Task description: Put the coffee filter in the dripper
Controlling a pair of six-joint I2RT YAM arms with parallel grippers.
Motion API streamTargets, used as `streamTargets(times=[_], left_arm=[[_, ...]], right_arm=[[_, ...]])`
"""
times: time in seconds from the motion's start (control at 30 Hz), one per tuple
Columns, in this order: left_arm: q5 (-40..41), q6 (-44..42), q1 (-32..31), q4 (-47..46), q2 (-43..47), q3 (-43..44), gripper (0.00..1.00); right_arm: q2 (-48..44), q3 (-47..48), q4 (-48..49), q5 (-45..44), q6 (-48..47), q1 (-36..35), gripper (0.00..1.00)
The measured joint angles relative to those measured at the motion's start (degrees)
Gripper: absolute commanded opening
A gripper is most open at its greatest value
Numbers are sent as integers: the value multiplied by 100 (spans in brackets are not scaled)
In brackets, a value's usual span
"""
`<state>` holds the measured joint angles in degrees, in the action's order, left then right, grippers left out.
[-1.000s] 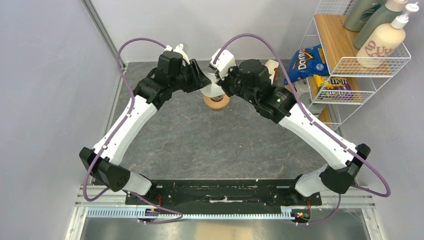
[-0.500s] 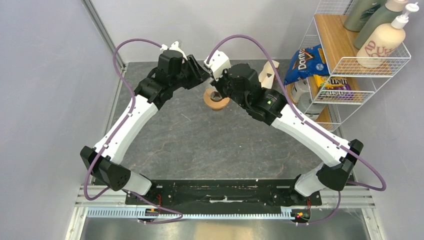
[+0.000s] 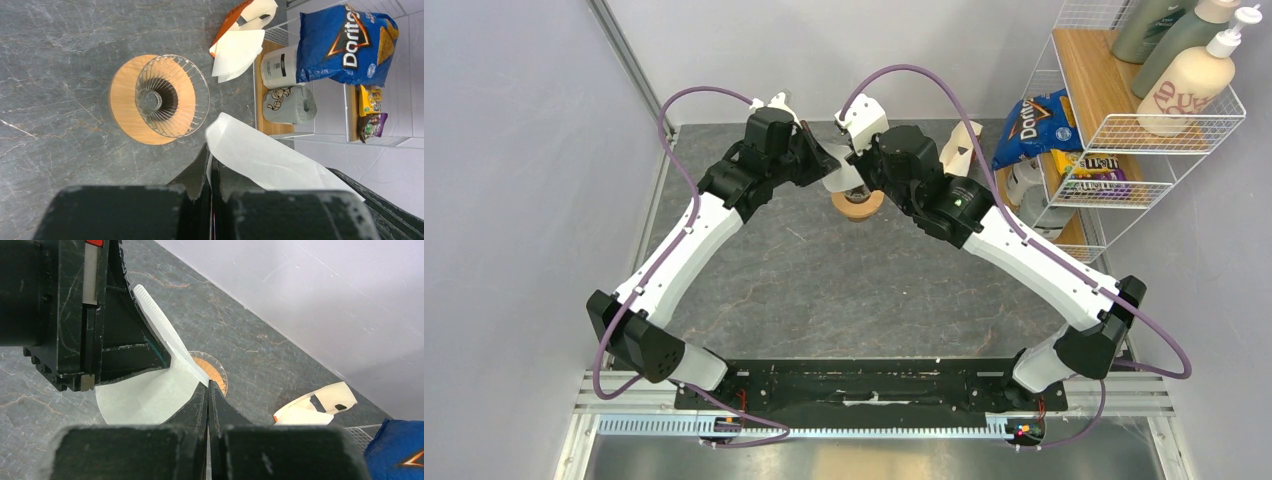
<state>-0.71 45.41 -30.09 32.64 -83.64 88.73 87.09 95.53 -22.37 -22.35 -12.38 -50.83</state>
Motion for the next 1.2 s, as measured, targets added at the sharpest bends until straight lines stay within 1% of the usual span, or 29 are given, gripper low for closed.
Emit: streamTargets(times=[0.03,0.07,0.17,0.2,0.23,0.37,0.43,0.6,0.67,0.7,0.77,0.8,0.83,0.9,0.97,1.03,1.1,1.13,1.2], left_arm=[[-28,9,0,-11,2,0,2],[-74,15,0,-24,2,0,2],[-133,68,2,-31,2,0,2],[-136,105,0,-31,2,0,2],[-136,144,0,-28,2,0,2],[-153,378,44,-33,20,0,2],[-229,549,103,-59,35,-7,2],[-339,892,229,-275,90,-101,2],[-420,1005,238,-350,109,-170,2],[-461,1073,238,-404,118,-216,2],[-566,1145,238,-490,122,-289,2],[-601,1178,236,-535,122,-330,5],[-645,1187,236,-562,127,-361,12],[-713,1185,236,-614,140,-426,23],[-745,1121,236,-619,175,-490,39],[-748,942,236,-621,247,-553,57],[-743,601,238,-581,367,-597,80],[-743,404,240,-570,437,-610,85],[-796,-59,284,-551,625,-636,87]], right_arm=[[9,0,-2,7,24,0,0],[9,0,-2,31,48,9,5],[11,0,-2,107,155,11,31],[11,2,-9,136,192,11,39],[11,2,-26,157,223,11,44],[11,2,-94,177,330,11,53],[11,2,-155,175,380,11,54],[11,-4,-236,157,407,11,52],[11,-15,-229,142,391,17,47],[11,-22,-227,131,380,15,43],[11,-26,-219,116,350,31,29],[11,-26,-210,101,323,37,15],[11,-26,-195,90,297,46,1],[11,-26,-164,85,229,72,0],[11,-26,-153,85,197,107,0],[11,-26,-133,111,146,136,0],[0,-42,-105,208,66,162,0],[-24,-81,-76,282,9,173,0],[-131,-232,-52,457,-125,177,0]])
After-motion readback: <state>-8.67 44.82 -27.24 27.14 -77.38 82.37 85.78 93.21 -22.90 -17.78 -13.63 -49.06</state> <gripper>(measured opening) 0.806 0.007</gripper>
